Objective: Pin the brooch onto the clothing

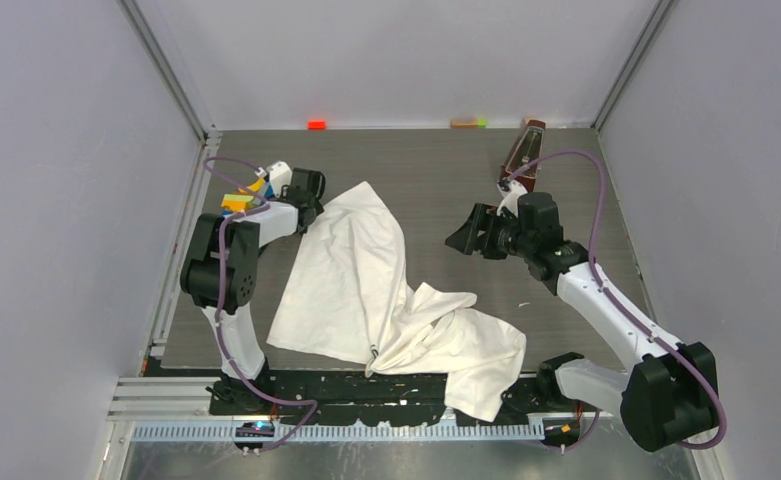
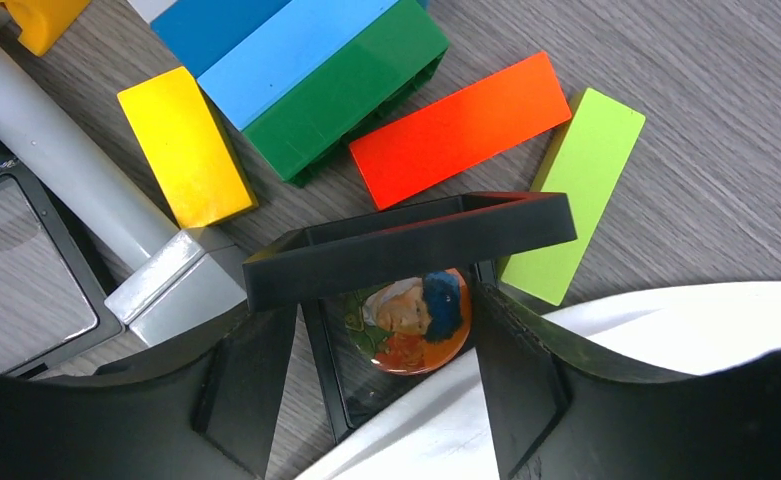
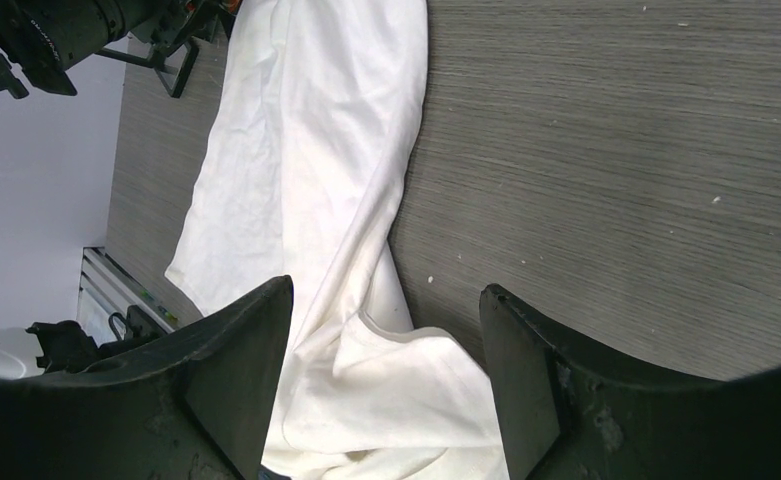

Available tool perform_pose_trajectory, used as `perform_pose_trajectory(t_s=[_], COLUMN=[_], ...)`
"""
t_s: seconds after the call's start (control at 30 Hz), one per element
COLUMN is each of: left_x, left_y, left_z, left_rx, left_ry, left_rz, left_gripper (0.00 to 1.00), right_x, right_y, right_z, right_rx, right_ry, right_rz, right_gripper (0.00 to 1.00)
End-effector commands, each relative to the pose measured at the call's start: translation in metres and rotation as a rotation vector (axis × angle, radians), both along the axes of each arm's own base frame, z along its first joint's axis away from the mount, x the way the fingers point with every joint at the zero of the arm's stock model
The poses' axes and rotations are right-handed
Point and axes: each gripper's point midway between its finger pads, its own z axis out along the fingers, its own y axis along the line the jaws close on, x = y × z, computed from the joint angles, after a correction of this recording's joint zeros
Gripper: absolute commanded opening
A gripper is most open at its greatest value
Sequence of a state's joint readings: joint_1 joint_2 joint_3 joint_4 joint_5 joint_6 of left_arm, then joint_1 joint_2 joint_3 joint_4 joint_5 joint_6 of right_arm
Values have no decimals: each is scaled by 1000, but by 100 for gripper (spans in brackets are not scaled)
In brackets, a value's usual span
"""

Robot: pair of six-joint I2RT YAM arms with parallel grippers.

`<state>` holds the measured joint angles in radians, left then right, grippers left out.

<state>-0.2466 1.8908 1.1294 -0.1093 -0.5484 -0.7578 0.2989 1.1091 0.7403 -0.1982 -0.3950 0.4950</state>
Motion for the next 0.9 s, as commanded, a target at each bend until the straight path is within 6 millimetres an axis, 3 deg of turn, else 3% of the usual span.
perform_pose_trajectory(t_s=[0.0, 0.27, 0.43, 0.63, 0.87], left_x=[14, 7, 4, -6, -25], left_y=[2, 4, 5, 4, -11], left_z=[4, -3, 3, 13, 32], left_rx=[-11, -8, -6, -13, -76], left_ry=[-43, -21, -34, -49, -84], left_rz=[12, 5, 0, -29, -137], left_gripper=[65, 57, 47, 43, 38], right_x=[3, 2, 1, -2, -4], right_y=[4, 5, 5, 6, 11], right_z=[4, -1, -1, 0, 6], right_rx=[26, 28, 31, 42, 75], right_ry=[-25, -12, -8, -8, -15], right_rz=[17, 24, 22, 26, 41], right_gripper=[74, 73, 73, 73, 73])
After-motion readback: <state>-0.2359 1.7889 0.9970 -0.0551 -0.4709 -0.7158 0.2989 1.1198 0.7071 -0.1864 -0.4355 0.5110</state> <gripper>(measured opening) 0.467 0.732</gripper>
